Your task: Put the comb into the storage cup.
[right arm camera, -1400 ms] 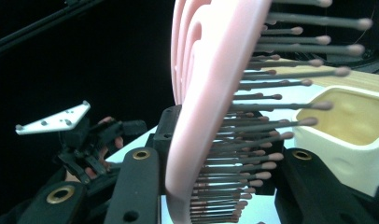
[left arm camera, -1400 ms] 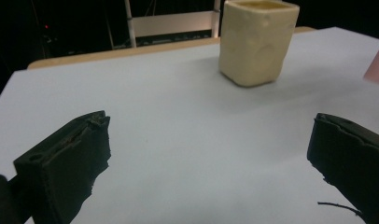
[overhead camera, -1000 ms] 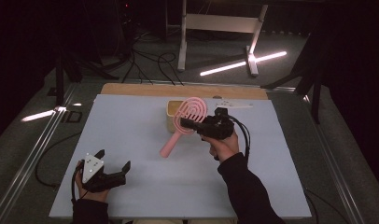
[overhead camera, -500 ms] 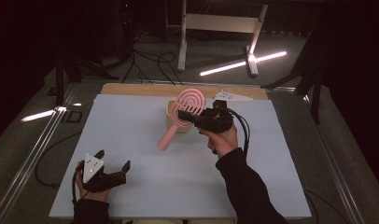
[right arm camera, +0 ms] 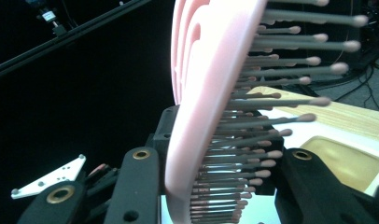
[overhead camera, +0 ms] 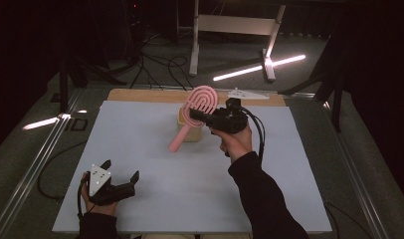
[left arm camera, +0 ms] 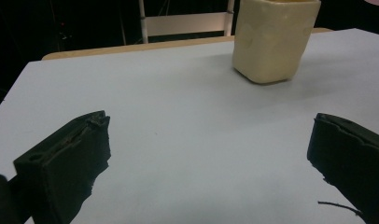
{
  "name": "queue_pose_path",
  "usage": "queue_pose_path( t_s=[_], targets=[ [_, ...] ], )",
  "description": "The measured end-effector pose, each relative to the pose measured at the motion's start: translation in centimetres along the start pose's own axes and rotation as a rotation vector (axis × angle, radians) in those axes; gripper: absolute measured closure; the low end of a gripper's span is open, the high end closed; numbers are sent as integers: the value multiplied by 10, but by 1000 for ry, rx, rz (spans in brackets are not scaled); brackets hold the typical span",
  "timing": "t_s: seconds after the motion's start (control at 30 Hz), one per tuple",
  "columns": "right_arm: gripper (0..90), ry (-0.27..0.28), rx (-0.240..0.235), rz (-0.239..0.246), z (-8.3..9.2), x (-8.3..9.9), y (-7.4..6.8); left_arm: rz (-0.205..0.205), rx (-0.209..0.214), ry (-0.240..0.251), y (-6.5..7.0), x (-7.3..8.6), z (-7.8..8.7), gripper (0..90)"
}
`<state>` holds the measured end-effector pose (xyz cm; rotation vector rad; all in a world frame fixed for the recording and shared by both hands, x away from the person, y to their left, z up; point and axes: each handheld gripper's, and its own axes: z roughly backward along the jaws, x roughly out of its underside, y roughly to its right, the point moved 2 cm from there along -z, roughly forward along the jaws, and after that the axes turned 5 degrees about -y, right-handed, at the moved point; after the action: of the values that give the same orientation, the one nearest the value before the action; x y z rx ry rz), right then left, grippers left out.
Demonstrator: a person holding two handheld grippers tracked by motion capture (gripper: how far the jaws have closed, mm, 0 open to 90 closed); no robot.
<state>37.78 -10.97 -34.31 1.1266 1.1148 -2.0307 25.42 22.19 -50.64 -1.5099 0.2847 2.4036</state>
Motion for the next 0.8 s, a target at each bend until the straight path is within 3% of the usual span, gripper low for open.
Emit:
queue_pose_path(
  t_s=[0.8],
  targets=[
    [630, 18, 58, 23, -8, -24, 9, -5, 0, -6, 2, 1, -1, 0]
  ],
)
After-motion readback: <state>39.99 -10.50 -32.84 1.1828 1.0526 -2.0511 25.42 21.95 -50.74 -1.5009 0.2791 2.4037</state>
